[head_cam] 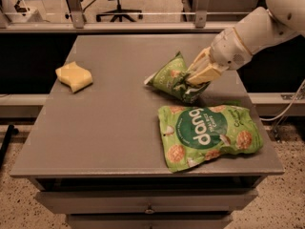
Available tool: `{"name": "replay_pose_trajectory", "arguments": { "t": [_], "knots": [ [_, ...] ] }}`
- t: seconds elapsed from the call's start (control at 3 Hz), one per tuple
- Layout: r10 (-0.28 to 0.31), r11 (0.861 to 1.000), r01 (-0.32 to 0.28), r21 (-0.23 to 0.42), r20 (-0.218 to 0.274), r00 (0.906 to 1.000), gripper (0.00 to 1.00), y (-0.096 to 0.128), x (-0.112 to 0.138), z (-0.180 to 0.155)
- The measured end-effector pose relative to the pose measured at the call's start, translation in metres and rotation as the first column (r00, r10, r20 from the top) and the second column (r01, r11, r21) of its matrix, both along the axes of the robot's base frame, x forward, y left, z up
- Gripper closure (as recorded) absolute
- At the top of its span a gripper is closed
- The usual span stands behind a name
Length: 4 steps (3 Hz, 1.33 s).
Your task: Move green jalapeno chip bag near green rice chip bag
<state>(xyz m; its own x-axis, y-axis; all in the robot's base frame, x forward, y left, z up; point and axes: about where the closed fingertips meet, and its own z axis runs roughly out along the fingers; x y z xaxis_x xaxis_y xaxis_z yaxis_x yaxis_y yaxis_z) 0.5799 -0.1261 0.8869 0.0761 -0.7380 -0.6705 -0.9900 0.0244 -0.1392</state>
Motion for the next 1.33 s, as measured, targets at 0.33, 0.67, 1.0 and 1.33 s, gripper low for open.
{"name": "replay_pose_trajectory", "arguments": {
  "t": [0.33,0.67,1.0,1.33],
  "knots": [
    [0.015,1.000,-0.015,-0.017,-0.016,0.9998,0.62,-0.013,-0.011,-0.002],
    [0.025,0.999,-0.026,-0.028,-0.030,0.9992,0.39,-0.019,-0.017,-0.004],
    [0.029,0.999,-0.031,-0.032,-0.043,0.9986,0.16,-0.021,-0.019,-0.005],
    [0.023,0.999,-0.025,-0.029,-0.048,0.9986,0.00,-0.025,-0.018,-0.003]
  ]
}}
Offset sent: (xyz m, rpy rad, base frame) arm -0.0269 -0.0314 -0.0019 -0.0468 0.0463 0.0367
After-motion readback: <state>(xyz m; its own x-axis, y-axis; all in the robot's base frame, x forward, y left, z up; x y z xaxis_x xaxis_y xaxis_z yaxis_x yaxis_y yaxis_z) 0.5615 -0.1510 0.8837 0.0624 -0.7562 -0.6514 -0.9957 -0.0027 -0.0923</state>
